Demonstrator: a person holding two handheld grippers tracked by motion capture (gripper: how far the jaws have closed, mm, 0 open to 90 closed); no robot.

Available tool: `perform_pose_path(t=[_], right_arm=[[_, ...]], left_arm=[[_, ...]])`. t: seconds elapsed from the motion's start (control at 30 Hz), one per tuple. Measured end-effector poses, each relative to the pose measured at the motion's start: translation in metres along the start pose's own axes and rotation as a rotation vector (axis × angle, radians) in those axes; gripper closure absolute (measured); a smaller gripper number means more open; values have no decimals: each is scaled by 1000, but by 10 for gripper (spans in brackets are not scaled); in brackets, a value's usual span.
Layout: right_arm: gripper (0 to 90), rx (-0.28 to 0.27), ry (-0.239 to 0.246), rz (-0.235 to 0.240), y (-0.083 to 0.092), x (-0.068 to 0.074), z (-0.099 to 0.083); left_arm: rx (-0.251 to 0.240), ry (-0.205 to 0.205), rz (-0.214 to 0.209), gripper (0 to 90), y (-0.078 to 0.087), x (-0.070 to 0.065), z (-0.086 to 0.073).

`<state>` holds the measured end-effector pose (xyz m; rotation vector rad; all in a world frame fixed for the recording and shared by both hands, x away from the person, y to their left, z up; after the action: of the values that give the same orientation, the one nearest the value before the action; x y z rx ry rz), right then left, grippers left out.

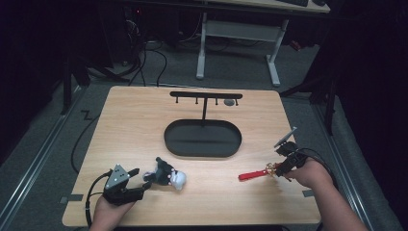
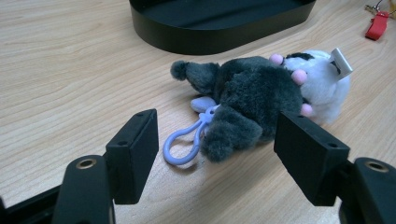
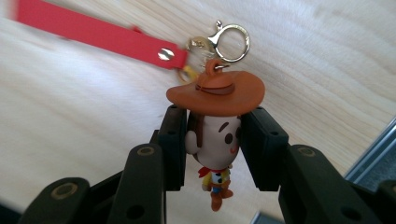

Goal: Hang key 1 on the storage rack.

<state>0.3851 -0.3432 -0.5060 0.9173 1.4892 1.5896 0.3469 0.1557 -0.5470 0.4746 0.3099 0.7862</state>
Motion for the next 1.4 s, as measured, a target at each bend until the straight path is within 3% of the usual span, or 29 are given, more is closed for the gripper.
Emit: perform_pose_path(t=[0.13,0.33,0.6,0.77,1.0,1.4], right_arm=[[632,-27,0,18,26,9,1],[635,-30,8,23,53,18,-2],[637,-44,2,12,88,23,-1],[639,-74,15,0,108,29,10],[639,-85,32,-12,117,34,25],[652,-122,81,-20,128,48,69]], left_arm=[[-3,-5,-2,311,1,-1,1],[0,-7,-8,311,0,-2,1],[-4,-3,-4,311,0,-1,1],[1,-7,-6,311,-1,-2,0],[-3,-3,-6,312,0,-2,0],[-9,8,-11,312,3,1,-1]])
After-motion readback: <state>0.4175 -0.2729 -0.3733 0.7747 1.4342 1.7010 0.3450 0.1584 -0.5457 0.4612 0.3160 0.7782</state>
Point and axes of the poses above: each handheld gripper's, and its own axes: y roughly backward along the jaws, z roughly out of its top, x roughly to its left, the point moved 6 cm from there along -y, roughly forward along the jaws
